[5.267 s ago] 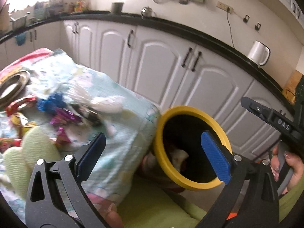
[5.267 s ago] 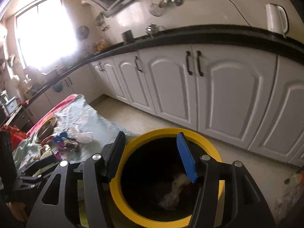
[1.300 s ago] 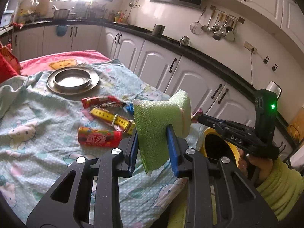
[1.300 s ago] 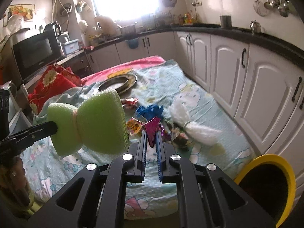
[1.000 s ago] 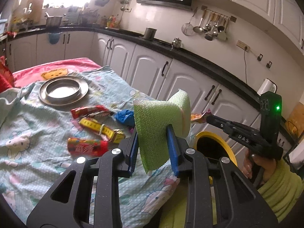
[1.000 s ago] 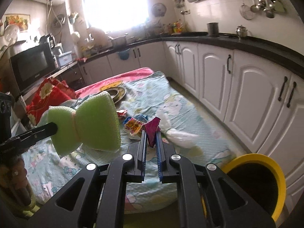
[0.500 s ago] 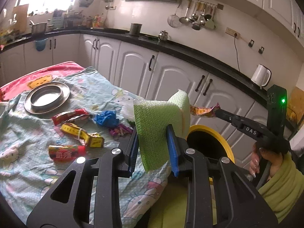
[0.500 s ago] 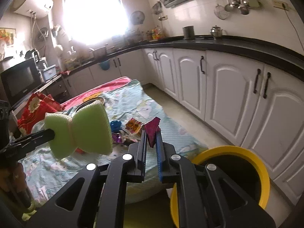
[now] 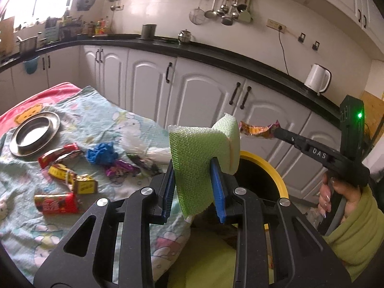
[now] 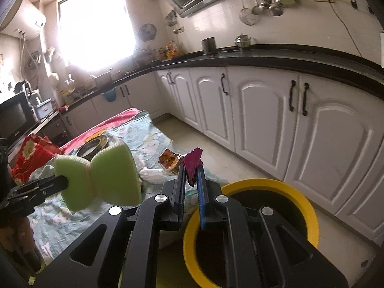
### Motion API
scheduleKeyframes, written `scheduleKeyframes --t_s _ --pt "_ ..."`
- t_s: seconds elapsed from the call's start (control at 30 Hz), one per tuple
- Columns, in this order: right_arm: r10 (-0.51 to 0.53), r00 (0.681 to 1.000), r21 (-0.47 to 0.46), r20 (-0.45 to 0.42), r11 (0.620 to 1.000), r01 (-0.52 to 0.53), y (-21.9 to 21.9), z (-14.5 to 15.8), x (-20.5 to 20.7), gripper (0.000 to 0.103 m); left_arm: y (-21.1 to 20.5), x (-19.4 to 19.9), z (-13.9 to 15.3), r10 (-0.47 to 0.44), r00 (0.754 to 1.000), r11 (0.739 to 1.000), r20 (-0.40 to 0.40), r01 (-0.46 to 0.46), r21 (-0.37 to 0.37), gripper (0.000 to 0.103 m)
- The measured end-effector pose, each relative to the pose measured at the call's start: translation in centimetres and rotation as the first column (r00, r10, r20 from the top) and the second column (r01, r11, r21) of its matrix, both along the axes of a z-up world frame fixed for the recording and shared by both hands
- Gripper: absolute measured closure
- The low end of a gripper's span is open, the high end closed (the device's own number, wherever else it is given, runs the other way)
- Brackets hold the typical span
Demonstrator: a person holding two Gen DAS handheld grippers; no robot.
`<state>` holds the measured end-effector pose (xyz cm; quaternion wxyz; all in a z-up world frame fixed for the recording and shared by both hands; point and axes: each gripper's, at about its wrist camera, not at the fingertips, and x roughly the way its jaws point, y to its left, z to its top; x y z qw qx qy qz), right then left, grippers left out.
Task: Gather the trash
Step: 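Carry the green sponge and pink wrapper over the bin with both grippers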
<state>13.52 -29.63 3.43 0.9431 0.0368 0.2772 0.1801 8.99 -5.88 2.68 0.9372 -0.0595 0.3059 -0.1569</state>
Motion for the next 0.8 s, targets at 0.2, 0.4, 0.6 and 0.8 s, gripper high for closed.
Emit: scheduleKeyframes --t_s 0.2,0.4,0.6,0.8 --pt "-0.055 0.998 0.020 0.006 0.998 0.055 -2.3 -0.1 0.0 0.093 -1.4 0.5 -0.6 -0.033 0.999 0.999 -0.014 0.033 0.012 0.081" --pt "-0.093 0.996 0.032 0.002 0.995 0.093 -3.9 -0.4 0.0 0.093 -3.2 0.9 -1.1 -0.066 0.997 0.998 -0.027 0.067 0.019 0.081" --pt "-0.140 0.990 0.024 -0.004 0.990 0.140 -5.6 -0.9 -0.1 0.093 -5.4 1.5 -2.0 -0.100 0.994 0.994 -0.048 0.101 0.031 0.081" --pt "-0.176 0.984 0.036 -0.029 0.983 0.177 -7.3 -1.8 0.1 0.093 -7.1 2.1 -3.0 -0.128 0.989 0.990 -0.077 0.132 0.049 0.081"
